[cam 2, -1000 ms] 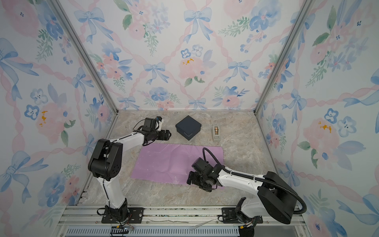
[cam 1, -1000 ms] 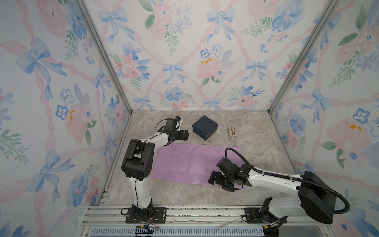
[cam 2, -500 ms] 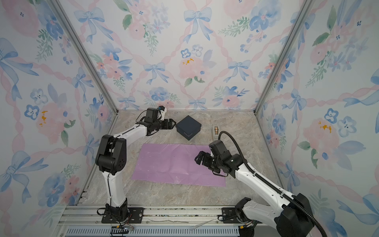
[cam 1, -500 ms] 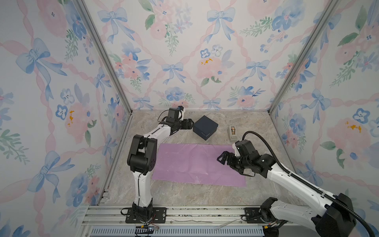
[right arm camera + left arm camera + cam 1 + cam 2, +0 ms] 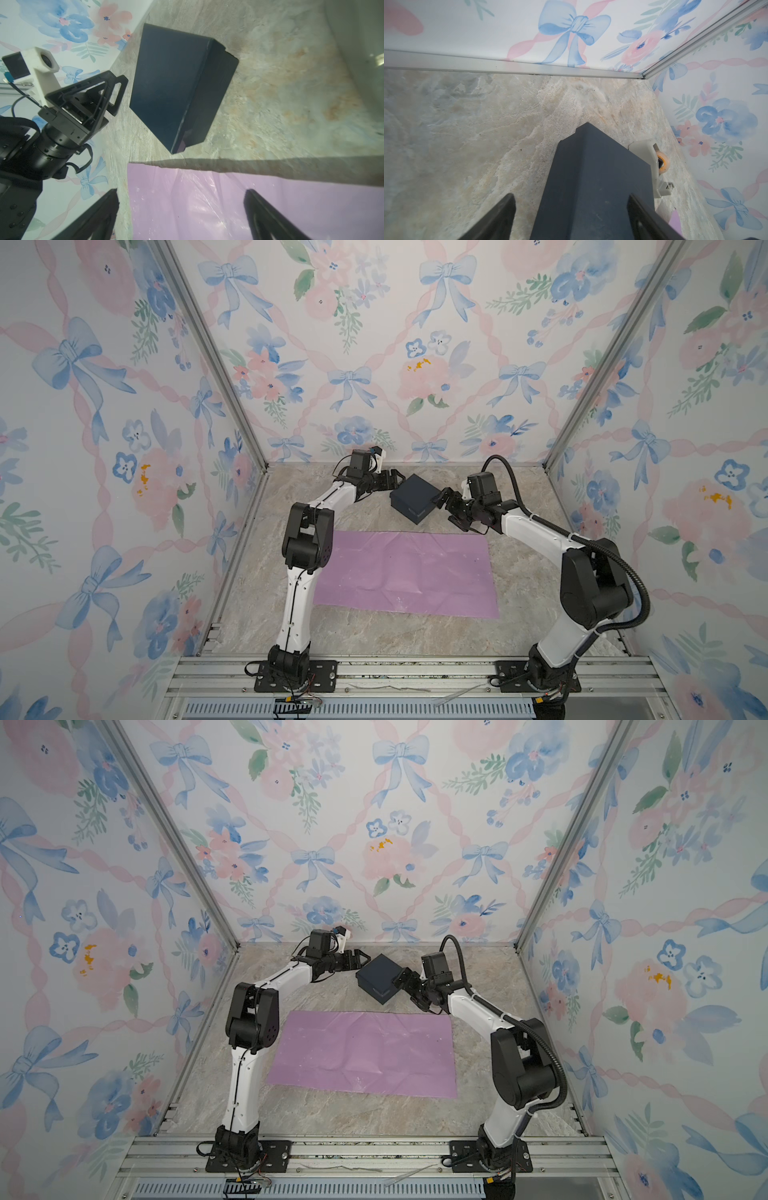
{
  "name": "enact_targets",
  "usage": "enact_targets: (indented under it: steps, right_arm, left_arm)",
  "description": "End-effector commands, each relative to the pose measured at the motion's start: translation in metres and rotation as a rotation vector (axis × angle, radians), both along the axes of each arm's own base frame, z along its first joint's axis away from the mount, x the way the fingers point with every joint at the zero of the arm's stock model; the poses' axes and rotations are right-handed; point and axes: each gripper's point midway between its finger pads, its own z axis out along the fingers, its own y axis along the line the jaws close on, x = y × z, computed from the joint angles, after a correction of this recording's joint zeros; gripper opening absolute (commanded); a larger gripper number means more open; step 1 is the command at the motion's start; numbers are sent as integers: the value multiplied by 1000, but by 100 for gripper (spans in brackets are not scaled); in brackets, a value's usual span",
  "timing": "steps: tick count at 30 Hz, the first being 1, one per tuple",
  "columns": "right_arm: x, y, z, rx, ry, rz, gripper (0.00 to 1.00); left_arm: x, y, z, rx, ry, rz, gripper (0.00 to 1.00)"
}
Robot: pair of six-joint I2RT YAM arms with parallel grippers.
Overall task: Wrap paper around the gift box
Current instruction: 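Grasp the navy box from opposite sides with both grippers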
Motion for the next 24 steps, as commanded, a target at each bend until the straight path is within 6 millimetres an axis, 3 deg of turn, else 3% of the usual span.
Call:
enact_targets:
  steps: [1, 6, 11, 19, 21, 24]
  right_arm:
    - [22, 5, 0, 48, -17, 18, 96]
    - [35, 9, -18, 41, 14, 50, 96]
    - [40, 0, -29, 31, 34, 48, 96]
    - [41, -13, -37, 2, 50, 70, 95]
    - [40, -20, -39, -25, 56, 70, 95]
    - [38, -26, -43, -71, 75, 86, 95]
  left_arm:
    - [-6, -14, 3, -46, 21, -48, 86]
    - [-24, -23, 2, -68, 58, -92, 85]
    - [-50, -29, 6, -49, 72, -106, 85]
    - [-100, -62, 14, -34, 75, -211, 85]
    - [-106, -63, 13, -12, 73, -198, 86]
    - [-100, -47, 9, 39, 72, -99, 86]
